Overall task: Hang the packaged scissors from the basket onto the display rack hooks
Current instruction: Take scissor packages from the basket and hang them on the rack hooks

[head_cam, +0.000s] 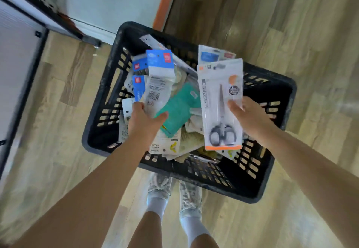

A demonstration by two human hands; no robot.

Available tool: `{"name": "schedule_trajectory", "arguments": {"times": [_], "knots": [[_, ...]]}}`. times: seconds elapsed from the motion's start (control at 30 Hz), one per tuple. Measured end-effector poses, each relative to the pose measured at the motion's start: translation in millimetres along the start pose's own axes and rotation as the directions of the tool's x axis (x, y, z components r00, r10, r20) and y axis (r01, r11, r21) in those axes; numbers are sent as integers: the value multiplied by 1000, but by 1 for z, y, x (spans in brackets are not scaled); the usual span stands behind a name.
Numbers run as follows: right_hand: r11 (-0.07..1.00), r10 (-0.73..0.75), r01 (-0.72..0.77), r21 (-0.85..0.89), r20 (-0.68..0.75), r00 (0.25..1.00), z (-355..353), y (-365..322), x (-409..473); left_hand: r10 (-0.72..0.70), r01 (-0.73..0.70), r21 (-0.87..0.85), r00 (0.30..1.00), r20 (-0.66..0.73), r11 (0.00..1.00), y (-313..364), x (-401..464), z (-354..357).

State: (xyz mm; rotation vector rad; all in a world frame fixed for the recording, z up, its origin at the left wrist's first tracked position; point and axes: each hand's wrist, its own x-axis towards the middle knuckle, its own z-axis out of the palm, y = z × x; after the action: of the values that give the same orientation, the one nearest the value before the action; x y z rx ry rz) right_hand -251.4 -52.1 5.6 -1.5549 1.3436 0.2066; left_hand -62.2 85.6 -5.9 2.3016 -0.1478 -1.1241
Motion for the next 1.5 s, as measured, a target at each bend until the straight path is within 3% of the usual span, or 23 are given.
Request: {"name": "schedule_trajectory", "arguments": {"times": [0.1,0.23,0.53,0.73,1.07,1.33,1.5], "knots": [[947,78,-56,316,-57,995,-12,-34,-29,57,-59,-98,998,-20,993,30,-29,-27],[877,55,-24,480,-50,997,-41,-100,-76,128,-116,-304,992,21,946,71,-80,-74],[804,-202,252,538,-152,968,-125,-280,-225,338,-242,-658,941,21,713,188,-233,-209],[734,-438,499,461,-239,866,-155,-389,-344,472,-422,-643,875,-105,639,245,-336,-307],[589,-702,749,304,-266,661,-126,-525,-472,462,-619,-603,782,-418,503,267,-429,-459],[474,-795,793,383,-201,572,-87,-595,-516,437,-707,-570,707,-556,417,261,-453,-538],[471,-804,804,363,-197,561,-75,-626,-520,438,-716,-565,698,-566,410,259,-456,-562]]}}
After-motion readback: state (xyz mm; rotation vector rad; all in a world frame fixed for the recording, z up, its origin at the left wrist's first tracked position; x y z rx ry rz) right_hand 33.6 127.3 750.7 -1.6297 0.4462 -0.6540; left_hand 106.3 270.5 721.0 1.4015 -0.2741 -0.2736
